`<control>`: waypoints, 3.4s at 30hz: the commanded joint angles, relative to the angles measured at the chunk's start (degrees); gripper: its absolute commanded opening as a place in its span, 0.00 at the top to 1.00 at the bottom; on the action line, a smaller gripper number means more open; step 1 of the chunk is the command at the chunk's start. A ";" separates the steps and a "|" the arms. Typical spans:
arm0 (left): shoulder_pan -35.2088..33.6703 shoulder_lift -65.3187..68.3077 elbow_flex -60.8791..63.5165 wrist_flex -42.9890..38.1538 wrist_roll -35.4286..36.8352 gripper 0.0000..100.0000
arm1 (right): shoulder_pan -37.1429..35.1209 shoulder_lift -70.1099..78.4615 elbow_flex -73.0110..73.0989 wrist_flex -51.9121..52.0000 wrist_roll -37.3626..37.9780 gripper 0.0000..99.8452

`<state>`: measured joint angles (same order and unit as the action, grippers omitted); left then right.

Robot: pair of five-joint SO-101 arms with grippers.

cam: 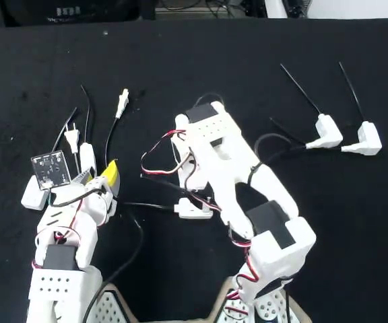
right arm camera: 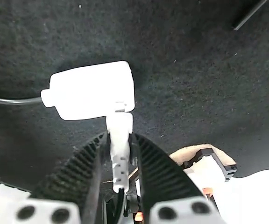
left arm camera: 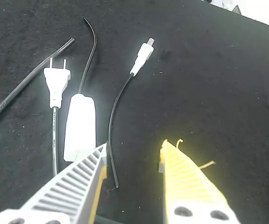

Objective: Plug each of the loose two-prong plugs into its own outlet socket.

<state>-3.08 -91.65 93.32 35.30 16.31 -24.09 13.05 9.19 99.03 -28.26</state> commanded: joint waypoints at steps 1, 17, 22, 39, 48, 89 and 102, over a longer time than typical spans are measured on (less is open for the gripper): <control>-0.04 -0.79 -0.66 -0.44 0.62 0.81 | -0.18 0.04 -3.47 1.49 -0.18 0.99; -0.04 -0.79 -0.75 -0.44 0.62 0.81 | -0.26 0.13 -1.01 0.53 3.52 0.99; -0.04 -0.79 -0.75 -0.44 0.62 0.81 | -0.18 0.40 -1.10 0.44 3.43 0.99; -0.04 -0.79 -0.66 -0.53 0.62 0.81 | 0.35 1.89 2.95 -4.92 3.43 0.99; -0.04 -0.79 -0.66 -0.53 0.62 0.81 | 0.35 4.35 -2.15 -5.71 16.88 0.99; -0.66 -0.79 -0.75 -0.79 0.62 0.81 | -3.08 -15.87 -23.43 -3.87 69.27 0.83; -5.05 -0.79 -1.19 -0.88 0.62 0.81 | -1.67 -24.40 -0.57 1.85 98.02 0.59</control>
<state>-6.07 -91.65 93.32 35.30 16.31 -24.35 -6.90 2.51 99.21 61.49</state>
